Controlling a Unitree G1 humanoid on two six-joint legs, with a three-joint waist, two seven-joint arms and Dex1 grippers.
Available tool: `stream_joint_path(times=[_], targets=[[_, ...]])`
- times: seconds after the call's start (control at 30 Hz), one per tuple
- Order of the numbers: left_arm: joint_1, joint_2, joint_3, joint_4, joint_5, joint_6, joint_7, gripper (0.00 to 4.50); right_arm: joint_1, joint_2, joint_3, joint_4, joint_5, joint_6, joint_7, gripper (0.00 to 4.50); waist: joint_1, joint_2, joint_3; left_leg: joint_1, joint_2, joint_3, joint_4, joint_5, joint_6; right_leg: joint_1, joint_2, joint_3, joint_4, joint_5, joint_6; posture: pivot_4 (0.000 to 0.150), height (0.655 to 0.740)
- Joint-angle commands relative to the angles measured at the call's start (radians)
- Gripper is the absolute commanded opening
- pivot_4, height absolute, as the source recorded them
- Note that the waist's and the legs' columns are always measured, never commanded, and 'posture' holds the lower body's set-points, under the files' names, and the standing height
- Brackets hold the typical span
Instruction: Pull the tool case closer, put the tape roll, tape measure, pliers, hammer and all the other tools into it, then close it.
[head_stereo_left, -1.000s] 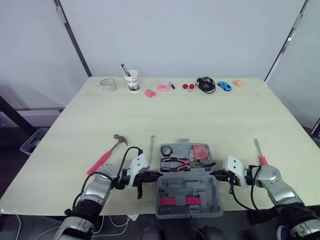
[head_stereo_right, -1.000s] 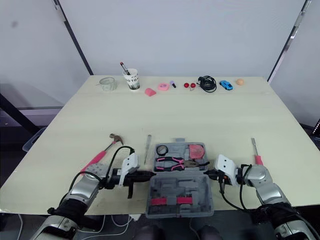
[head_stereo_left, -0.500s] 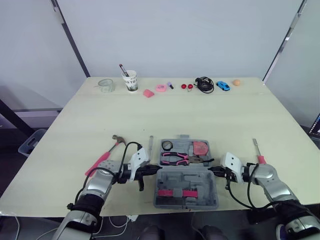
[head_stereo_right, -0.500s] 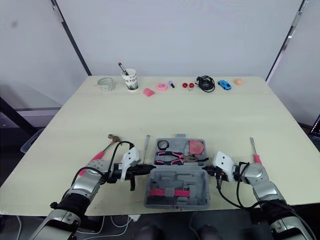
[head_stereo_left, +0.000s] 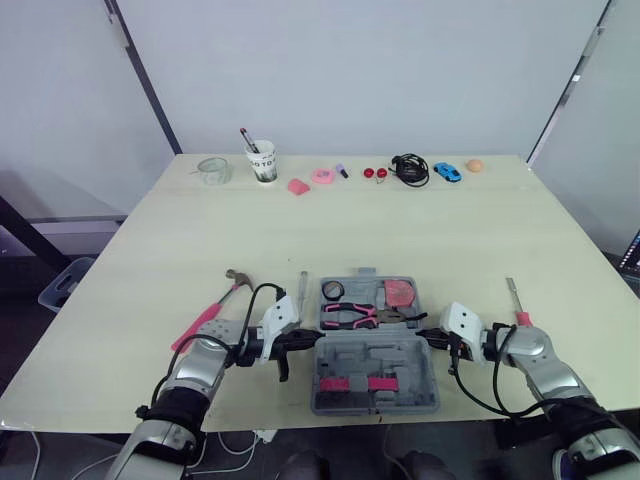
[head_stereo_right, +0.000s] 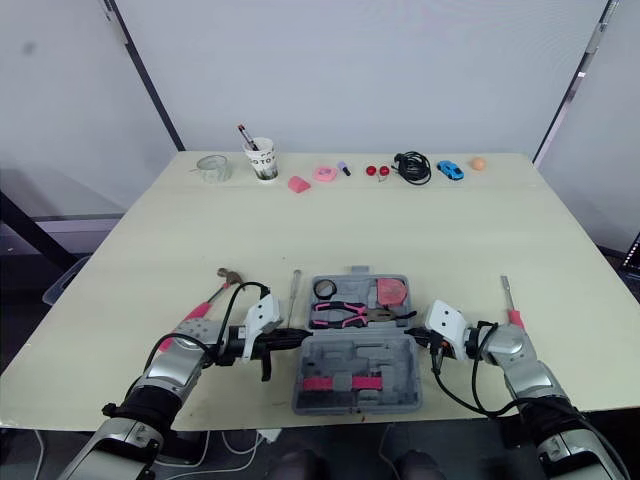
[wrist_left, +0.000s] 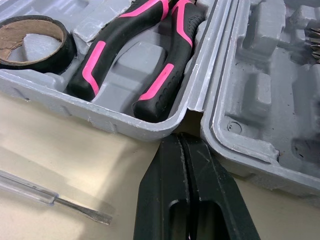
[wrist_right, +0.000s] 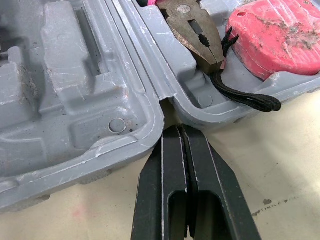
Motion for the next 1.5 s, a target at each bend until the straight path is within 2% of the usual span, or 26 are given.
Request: stream_joint_path(times=[0.03, 0.97, 1.5], targets=[[-0.022, -0.025, 0.001, 0.005, -0.004, -0.014, 0.021, 0.02, -0.033, 0.022, -0.001, -0.009, 0.009, -0.025, -0.005, 0.00, 0.000, 0.000, 0.000, 0.000, 0.000, 0.000, 0.000, 0.000, 0.000, 0.000, 0.000, 0.000, 0.000, 0.000, 0.000, 0.150, 0.7400], [-0.048, -0.041, 0.005, 0.066, 0.014, -0.055, 0.080, 0.02, -0.039, 0.025, 0.009, -0.002, -0.005, -0.024, 0.001, 0.00, 0.001, 0.000, 0.000, 0.000, 0.000, 0.000, 0.000, 0.000, 0.000, 0.000, 0.000, 0.000, 0.001, 0.000, 0.000, 0.150, 0.7400], [-0.025, -0.029, -0.015, 0.059, 0.025, -0.052, 0.051, 0.02, -0.051, 0.043, 0.001, 0.005, -0.011, -0.045, -0.029, 0.00, -0.008, 0.000, 0.000, 0.000, 0.000, 0.000, 0.000, 0.000, 0.000, 0.000, 0.000, 0.000, 0.001, 0.000, 0.000, 0.150, 0.7400]])
